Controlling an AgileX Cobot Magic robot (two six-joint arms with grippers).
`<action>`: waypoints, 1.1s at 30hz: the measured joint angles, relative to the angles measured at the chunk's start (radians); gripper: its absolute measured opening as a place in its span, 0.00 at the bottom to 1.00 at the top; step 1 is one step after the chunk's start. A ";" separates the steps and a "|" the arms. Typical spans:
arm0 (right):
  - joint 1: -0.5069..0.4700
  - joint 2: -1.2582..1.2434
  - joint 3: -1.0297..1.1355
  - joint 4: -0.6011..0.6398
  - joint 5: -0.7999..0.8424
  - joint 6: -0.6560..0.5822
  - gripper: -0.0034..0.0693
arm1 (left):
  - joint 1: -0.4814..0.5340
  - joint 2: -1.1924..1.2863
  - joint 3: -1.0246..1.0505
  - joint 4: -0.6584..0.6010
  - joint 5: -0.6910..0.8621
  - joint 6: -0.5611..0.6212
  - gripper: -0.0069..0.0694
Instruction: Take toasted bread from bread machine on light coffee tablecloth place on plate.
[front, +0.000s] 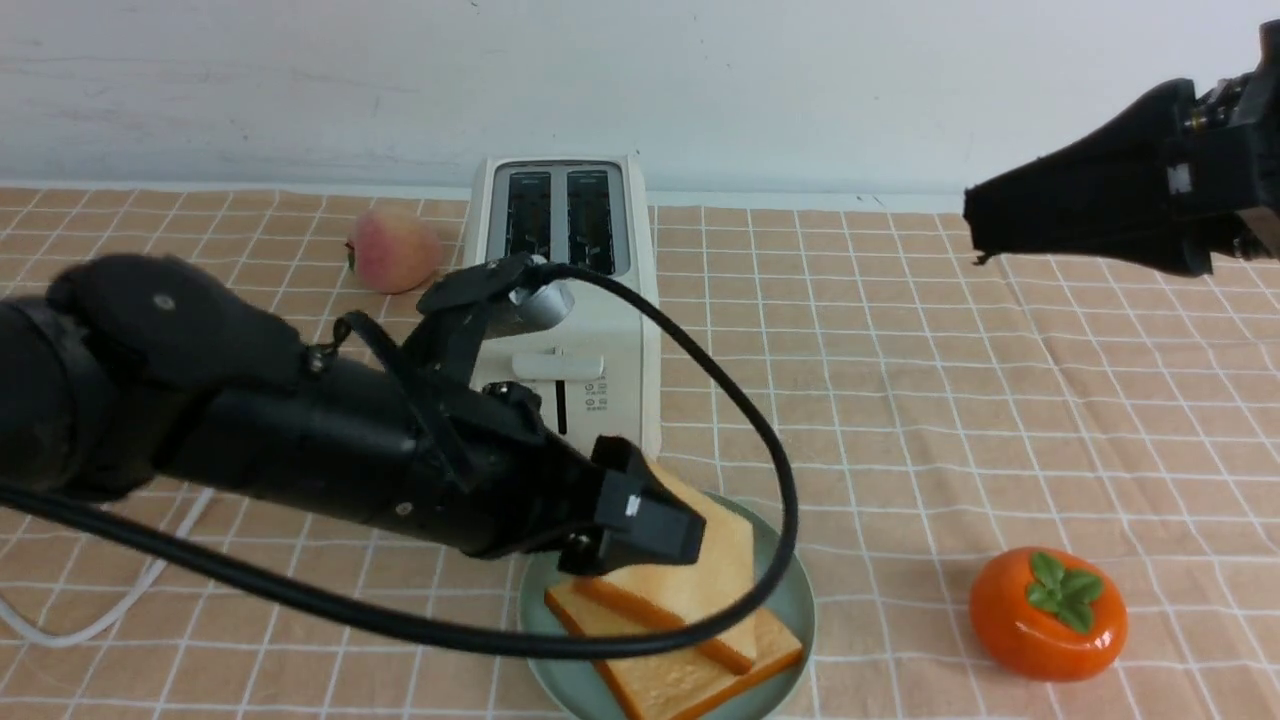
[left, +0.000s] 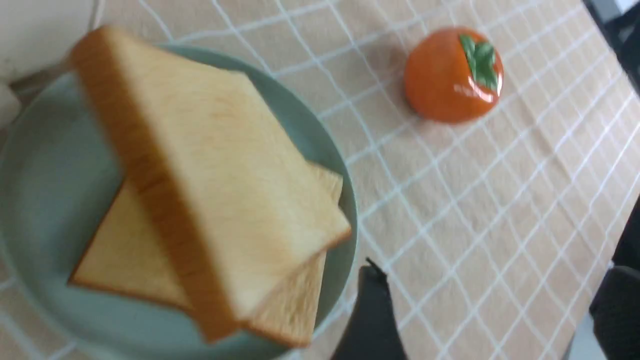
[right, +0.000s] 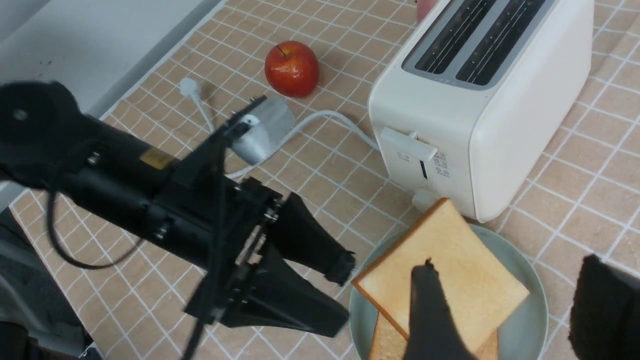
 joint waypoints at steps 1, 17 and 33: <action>0.000 0.000 0.000 -0.012 0.007 0.000 0.50 | 0.011 -0.017 -0.018 0.095 0.044 -0.087 0.75; -0.001 -0.160 0.220 -0.577 -0.113 0.575 0.02 | 0.066 -0.436 -0.035 0.770 0.289 -0.793 0.07; -0.001 -0.674 1.050 -0.758 -0.802 0.659 0.02 | 0.066 -0.994 0.158 0.812 0.457 -1.130 0.07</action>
